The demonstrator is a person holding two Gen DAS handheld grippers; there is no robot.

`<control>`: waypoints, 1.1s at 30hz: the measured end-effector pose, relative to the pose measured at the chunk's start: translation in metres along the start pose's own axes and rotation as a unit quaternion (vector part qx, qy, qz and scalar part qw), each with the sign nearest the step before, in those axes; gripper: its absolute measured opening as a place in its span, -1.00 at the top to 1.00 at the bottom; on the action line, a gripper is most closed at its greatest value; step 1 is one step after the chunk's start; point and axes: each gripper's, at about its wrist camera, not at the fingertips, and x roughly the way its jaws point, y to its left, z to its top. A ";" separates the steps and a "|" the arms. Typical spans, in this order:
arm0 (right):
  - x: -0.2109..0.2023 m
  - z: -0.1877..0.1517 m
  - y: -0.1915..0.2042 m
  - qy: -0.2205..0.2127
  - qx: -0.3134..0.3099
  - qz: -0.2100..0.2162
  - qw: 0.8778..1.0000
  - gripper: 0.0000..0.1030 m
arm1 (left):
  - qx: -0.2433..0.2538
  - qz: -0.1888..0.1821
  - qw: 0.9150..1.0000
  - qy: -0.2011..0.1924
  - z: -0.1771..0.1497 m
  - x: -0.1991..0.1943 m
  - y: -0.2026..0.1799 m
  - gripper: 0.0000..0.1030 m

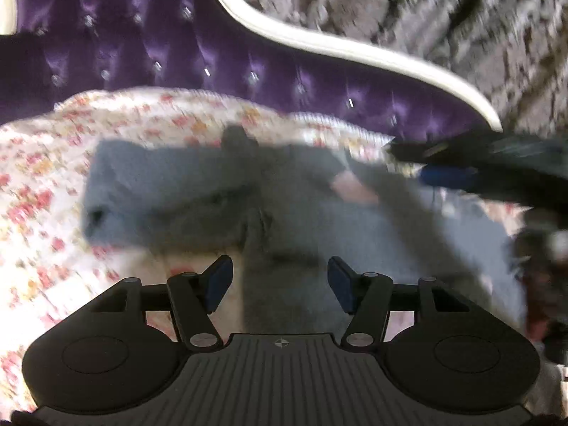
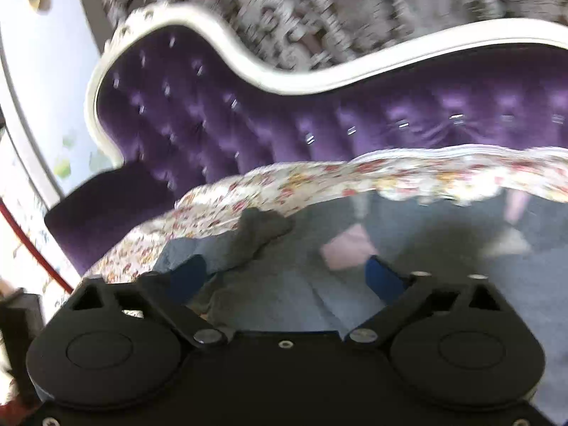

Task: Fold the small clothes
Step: 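Grasp the sweater's side edge with the right gripper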

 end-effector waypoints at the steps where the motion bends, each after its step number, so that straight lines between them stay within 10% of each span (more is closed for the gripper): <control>1: 0.015 0.005 0.002 0.012 -0.001 0.004 1.000 -0.33 | -0.004 0.008 1.000 -0.008 0.003 -0.003 0.004 -0.13; 20: 0.175 0.018 -0.001 0.075 0.115 0.036 0.990 -0.34 | -0.155 0.046 0.987 0.009 0.020 -0.005 0.075 -0.15; 22: 0.181 0.022 0.002 0.076 0.114 0.032 0.990 0.09 | -0.154 0.045 0.987 0.011 0.019 -0.004 0.075 -0.15; 23: 0.182 0.023 0.004 0.079 0.117 0.028 0.990 0.59 | -0.152 0.046 0.987 0.012 0.019 -0.003 0.074 -0.15; 33: 0.077 0.061 0.050 -0.014 0.040 0.050 0.998 0.58 | -0.128 0.045 0.990 0.031 0.009 0.006 0.061 -0.15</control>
